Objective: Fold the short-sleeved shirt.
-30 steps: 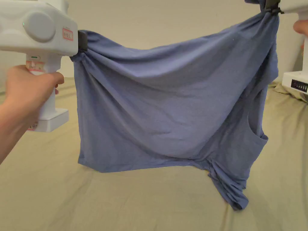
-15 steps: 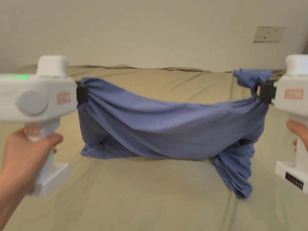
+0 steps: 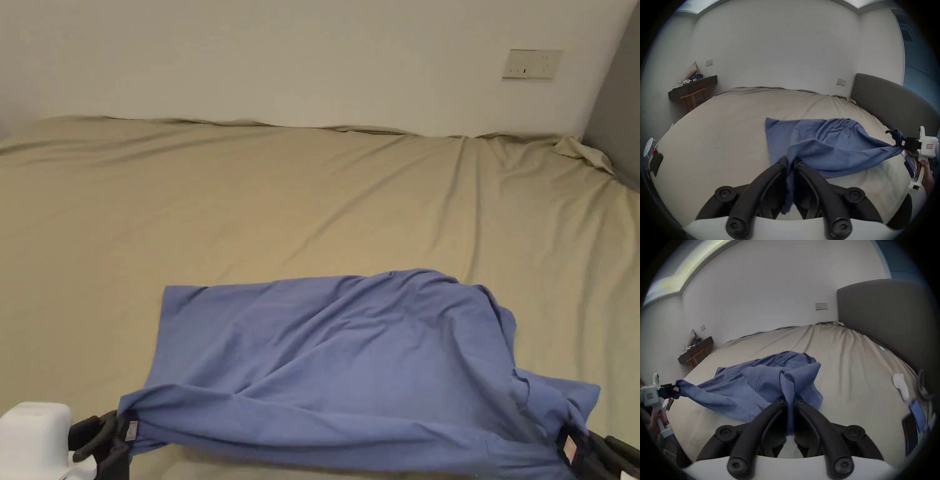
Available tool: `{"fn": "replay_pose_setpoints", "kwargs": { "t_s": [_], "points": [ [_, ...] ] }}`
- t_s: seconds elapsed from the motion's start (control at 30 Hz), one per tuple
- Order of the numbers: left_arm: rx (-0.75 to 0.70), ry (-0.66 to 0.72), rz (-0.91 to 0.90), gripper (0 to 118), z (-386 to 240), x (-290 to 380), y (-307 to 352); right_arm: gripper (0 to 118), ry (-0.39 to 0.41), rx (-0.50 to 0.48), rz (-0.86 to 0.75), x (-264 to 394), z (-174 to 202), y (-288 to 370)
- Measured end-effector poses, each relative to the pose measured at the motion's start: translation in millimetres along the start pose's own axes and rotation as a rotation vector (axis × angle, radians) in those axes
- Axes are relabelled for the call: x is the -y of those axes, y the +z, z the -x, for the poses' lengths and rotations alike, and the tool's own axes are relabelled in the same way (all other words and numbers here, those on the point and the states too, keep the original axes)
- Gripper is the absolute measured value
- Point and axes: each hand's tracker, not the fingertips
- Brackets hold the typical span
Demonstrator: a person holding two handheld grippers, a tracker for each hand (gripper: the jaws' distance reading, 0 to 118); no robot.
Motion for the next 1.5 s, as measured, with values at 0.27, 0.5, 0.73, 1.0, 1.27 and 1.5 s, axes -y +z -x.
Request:
{"fn": "replay_pose_setpoints", "kwargs": {
  "t_s": [0.27, 0.5, 0.73, 1.0, 1.27, 1.5],
  "points": [
    [-0.012, 0.020, 0.150, 5, -4, 63, 40, 6, -0.001, 0.041, 0.126, 60, -18, 69],
    [-0.048, -0.016, 0.256, 76, -12, 60, 44, 102, 0.107, 0.118, 0.245, 56, -8, 55],
    [-0.206, -0.153, 0.137, 84, -19, 11, 138, 118, 0.156, 0.193, 0.164, 24, 19, 117],
    [-0.155, -0.162, 0.014, 0, -41, -6, 197, 2, 0.154, 0.106, 0.104, 35, 42, 149],
    [-0.102, -0.160, 0.069, 0, -51, 7, 175, 2, 0.155, 0.084, 0.099, 35, 42, 147],
    [0.031, 0.095, 0.345, 98, -18, 42, 80, 2, 0.164, 0.064, 0.151, 41, 40, 134]
  ]
}}
